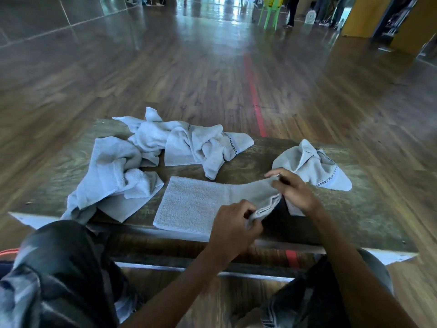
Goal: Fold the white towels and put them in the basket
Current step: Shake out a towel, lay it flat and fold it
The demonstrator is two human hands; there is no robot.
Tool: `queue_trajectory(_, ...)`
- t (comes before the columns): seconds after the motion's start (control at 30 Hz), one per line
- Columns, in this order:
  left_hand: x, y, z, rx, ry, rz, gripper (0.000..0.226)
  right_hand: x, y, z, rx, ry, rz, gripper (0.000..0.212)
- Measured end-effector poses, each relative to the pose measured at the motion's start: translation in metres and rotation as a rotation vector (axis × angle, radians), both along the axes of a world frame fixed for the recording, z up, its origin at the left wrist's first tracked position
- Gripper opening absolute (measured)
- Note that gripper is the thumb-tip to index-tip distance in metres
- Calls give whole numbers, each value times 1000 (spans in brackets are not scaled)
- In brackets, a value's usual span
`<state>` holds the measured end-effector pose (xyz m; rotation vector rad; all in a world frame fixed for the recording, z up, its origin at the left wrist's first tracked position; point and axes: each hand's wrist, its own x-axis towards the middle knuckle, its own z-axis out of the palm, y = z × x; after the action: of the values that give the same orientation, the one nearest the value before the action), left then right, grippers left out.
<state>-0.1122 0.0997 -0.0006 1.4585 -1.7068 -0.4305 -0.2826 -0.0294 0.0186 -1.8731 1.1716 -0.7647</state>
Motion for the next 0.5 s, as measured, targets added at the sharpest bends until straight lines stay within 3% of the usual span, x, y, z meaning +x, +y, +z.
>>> queue_trajectory(0.1,26,10,7,6,142,99,17,17,-2,21,146,-134,89,11)
queue_trajectory(0.23,58,31,5,6,284,233,22,50,-14,38,286,-206,243,30)
queue_trajectory(0.33,79,43,4,34,405,339,17,88,-20,53,267,-59,375,24)
queue_trajectory(0.5,115,55,-10,69,368,502,8,161,-34,48,234,214,542,17)
